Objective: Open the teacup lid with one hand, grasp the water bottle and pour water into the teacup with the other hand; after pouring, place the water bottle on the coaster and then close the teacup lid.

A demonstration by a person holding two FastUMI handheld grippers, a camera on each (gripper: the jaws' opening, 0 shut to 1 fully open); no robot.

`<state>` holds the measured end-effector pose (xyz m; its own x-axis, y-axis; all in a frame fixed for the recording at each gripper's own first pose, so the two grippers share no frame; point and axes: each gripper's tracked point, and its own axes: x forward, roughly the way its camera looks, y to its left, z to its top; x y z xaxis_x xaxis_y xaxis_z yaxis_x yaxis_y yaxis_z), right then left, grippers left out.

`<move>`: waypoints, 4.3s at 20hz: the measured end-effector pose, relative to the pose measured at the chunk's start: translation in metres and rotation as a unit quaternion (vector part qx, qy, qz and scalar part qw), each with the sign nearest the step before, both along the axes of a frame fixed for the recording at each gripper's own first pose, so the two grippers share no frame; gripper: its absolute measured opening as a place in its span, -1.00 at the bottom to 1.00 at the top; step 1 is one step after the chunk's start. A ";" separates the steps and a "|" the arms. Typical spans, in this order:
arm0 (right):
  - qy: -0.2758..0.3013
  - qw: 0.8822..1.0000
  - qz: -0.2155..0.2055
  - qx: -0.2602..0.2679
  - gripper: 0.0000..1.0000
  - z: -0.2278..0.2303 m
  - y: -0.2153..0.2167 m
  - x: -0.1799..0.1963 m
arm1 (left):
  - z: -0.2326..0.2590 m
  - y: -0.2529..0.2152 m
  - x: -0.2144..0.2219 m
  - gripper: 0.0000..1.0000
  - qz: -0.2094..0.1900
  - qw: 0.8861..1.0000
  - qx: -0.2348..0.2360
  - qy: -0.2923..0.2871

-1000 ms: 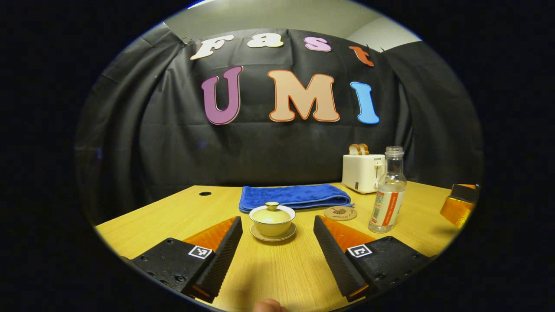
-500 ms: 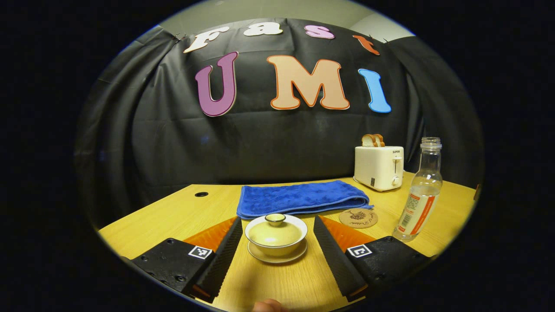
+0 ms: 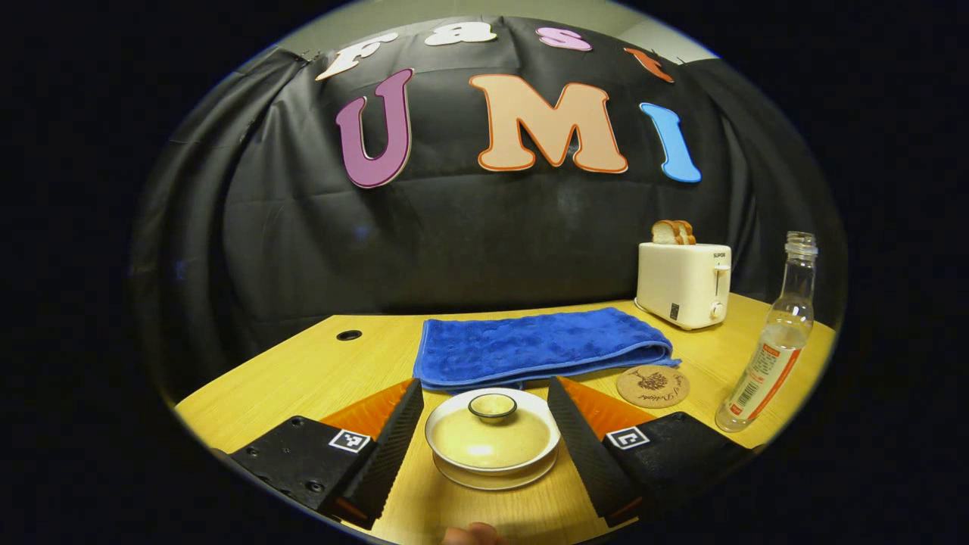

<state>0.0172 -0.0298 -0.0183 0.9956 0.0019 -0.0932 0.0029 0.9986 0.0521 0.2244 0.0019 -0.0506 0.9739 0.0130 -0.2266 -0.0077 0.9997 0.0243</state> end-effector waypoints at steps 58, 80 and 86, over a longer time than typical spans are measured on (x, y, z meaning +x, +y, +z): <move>0.023 1.000 -0.011 0.001 0.96 -0.023 0.016 0.102 | 0.040 0.030 -0.126 -0.53 -0.014 0.995 -0.025 -0.097; 0.009 0.998 -0.037 -0.048 0.51 -0.025 0.036 0.171 | 0.032 0.042 -0.144 -0.53 -0.034 0.995 -0.029 -0.084; -0.001 0.983 -0.011 -0.181 0.51 -0.023 0.083 0.194 | 0.032 0.043 -0.144 -0.53 -0.033 0.995 -0.030 -0.084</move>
